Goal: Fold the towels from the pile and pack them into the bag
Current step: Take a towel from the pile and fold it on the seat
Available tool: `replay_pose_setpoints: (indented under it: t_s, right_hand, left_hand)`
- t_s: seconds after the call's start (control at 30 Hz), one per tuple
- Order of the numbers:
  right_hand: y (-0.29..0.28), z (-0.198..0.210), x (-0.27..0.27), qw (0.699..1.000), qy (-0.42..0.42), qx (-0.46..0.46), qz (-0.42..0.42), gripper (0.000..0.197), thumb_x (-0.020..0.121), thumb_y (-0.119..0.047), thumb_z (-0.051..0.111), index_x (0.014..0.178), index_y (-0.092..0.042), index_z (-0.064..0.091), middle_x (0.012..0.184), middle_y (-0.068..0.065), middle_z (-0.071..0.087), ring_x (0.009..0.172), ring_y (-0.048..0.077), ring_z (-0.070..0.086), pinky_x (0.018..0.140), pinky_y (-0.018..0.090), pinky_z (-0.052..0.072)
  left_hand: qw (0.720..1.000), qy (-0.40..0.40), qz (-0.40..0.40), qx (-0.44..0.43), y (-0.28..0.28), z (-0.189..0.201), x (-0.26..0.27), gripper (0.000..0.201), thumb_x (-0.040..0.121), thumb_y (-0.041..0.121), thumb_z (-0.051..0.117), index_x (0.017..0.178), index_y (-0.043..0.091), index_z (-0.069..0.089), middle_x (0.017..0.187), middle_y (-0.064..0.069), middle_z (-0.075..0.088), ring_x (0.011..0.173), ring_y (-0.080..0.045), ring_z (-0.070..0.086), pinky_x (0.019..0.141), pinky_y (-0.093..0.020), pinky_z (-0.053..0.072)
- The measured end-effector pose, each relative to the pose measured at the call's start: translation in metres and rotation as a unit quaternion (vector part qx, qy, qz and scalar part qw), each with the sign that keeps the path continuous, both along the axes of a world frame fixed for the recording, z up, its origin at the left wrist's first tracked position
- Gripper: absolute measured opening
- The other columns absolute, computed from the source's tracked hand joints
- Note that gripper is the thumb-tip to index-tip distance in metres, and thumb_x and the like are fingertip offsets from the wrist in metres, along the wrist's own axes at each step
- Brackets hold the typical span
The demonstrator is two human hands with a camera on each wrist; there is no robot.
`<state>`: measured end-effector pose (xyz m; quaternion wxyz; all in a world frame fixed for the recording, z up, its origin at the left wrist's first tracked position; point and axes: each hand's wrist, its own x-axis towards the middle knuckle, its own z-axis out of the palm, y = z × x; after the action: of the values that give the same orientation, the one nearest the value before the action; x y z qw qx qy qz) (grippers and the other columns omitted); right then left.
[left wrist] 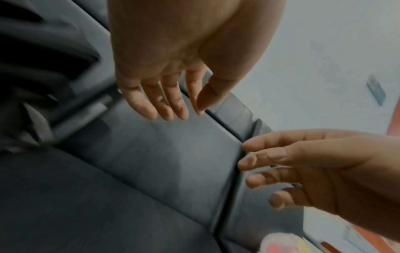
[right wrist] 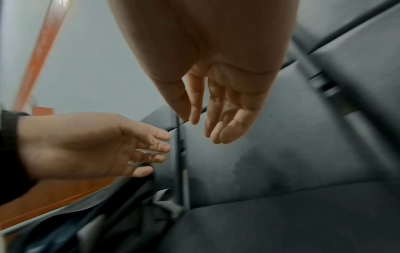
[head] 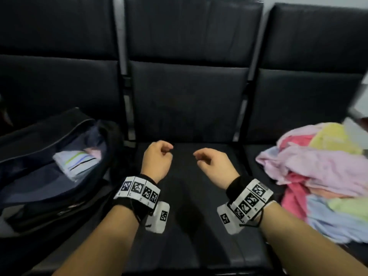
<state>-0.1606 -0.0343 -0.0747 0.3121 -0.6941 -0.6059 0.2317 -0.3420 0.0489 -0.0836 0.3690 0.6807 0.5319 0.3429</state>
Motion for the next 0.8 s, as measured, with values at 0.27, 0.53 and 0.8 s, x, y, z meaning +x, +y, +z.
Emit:
replay_pose_setpoints:
  t_s: [0.27, 0.53, 0.8]
  right_hand:
    - [-0.109, -0.035, 0.193, 0.988, -0.002, -0.027, -0.155, 0.036, 0.085, -0.006, 0.062, 0.120, -0.014, 0.067, 0.108, 0.001, 0.069, 0.098, 0.016, 0.063, 0.095, 0.032, 0.048]
    - [-0.126, -0.076, 0.318, 0.948, -0.194, -0.097, -0.235, 0.050, 0.086, -0.019, 0.059, 0.136, -0.026, 0.054, 0.154, 0.002, 0.036, 0.132, 0.032, 0.036, 0.105, 0.043, 0.035]
    - [-0.118, -0.102, 0.338, 0.906, -0.272, -0.103, -0.308, 0.017, 0.091, -0.028, 0.057, 0.106, -0.030, 0.066, 0.125, 0.001, 0.049, 0.115, 0.028, 0.042, 0.091, 0.040, 0.034]
  left_hand:
    - [0.988, 0.048, -0.146, -0.007, -0.080, -0.030, 0.211, 0.029, 0.086, -0.004, 0.056, 0.098, 0.017, 0.073, 0.103, -0.001, 0.065, 0.087, -0.004, 0.058, 0.085, -0.016, 0.041]
    - [0.984, 0.047, -0.174, -0.012, -0.106, -0.063, 0.327, 0.031, 0.083, -0.008, 0.054, 0.095, 0.014, 0.074, 0.099, 0.000, 0.067, 0.086, 0.000, 0.060, 0.074, 0.001, 0.040]
    - [0.982, 0.059, -0.179, -0.024, -0.112, -0.071, 0.327, 0.031, 0.082, -0.009, 0.055, 0.093, 0.014, 0.074, 0.099, -0.001, 0.067, 0.086, 0.001, 0.059, 0.075, 0.001, 0.039]
